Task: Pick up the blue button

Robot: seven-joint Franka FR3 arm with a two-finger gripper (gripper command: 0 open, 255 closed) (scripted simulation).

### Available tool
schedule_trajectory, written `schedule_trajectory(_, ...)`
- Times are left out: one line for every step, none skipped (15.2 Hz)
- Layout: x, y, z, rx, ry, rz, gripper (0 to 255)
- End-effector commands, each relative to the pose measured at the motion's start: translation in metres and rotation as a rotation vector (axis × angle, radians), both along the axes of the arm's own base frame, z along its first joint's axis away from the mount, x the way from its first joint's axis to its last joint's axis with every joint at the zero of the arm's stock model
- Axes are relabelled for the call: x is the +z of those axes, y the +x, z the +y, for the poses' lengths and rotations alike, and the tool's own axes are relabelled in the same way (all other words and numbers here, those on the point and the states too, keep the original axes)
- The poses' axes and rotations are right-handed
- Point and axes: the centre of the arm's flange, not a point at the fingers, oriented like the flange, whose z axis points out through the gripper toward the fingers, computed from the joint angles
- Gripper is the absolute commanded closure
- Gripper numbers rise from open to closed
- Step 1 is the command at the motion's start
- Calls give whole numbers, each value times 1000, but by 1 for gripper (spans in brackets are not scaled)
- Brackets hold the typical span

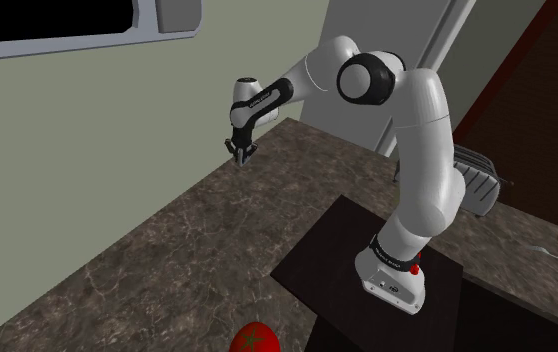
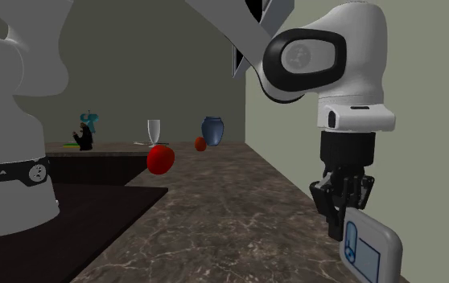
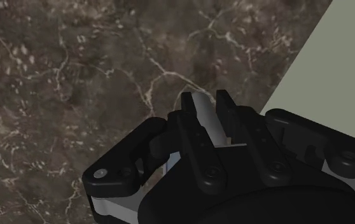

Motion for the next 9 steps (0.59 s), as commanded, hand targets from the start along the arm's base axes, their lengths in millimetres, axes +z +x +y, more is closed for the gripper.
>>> schedule_trajectory(0,0,0,0,0,0,255)
schedule_trajectory(0,0,0,0,0,0,255)
schedule_trajectory(0,0,0,0,0,0,255)
schedule_trajectory(0,0,-1,0,0,0,255)
schedule_trajectory(5,0,-1,0,0,0,255)
schedule_trajectory(11,0,-1,0,0,0,255)
schedule_trajectory(16,0,-1,0,0,0,255)
schedule_trajectory(21,0,-1,0,0,0,255)
schedule_trajectory(26,0,-1,0,0,0,255)
